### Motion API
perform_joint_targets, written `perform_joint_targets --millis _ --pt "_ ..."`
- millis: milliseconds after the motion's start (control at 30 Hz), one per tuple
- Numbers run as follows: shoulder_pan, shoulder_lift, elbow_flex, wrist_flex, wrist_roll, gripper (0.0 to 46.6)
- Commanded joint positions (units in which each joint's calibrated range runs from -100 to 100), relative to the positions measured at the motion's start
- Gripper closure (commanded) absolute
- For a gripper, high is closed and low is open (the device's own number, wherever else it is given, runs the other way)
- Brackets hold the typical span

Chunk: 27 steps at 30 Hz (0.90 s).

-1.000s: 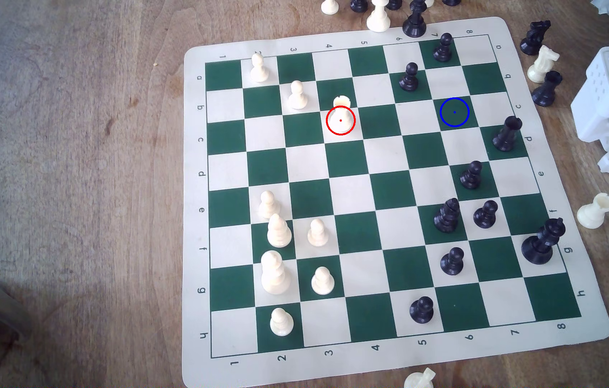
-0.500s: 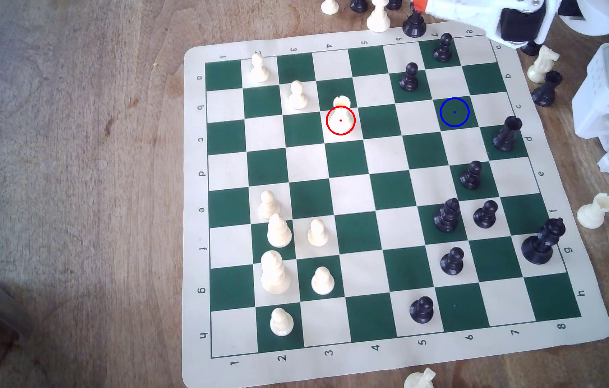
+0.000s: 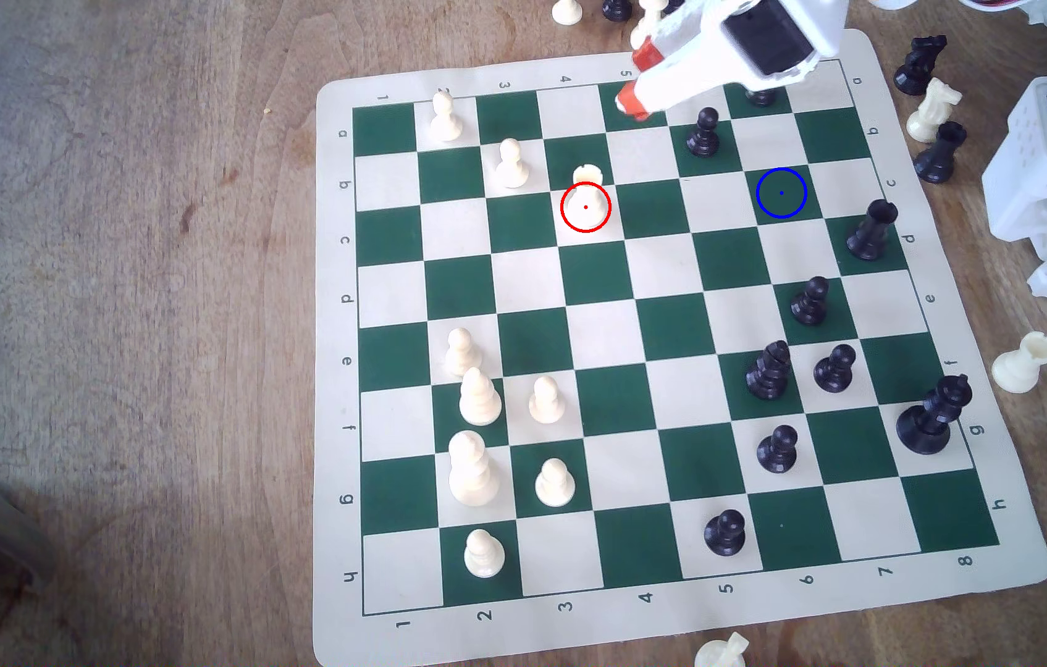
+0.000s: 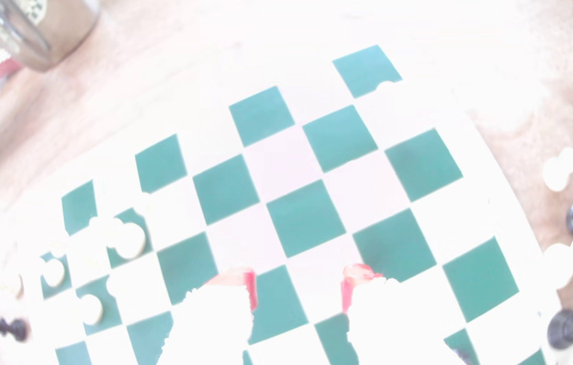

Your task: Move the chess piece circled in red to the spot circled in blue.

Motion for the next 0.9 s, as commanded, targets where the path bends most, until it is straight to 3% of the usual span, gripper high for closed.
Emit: perform_joint_targets --millis 0,33,100,267,867 --pt "-0.4 9.6 -7.6 0.0 3.3 34.2" --pt "-0.7 13.2 -7.6 -0.5 4.6 34.0" --pt "-0.9 15.0 -7.6 -0.7 5.0 33.7" --pt "-0.7 19.5 -7.4 -6.6 4.0 30.1" --pt "1.9 26.8 -5.7 -15.1 4.0 30.3"
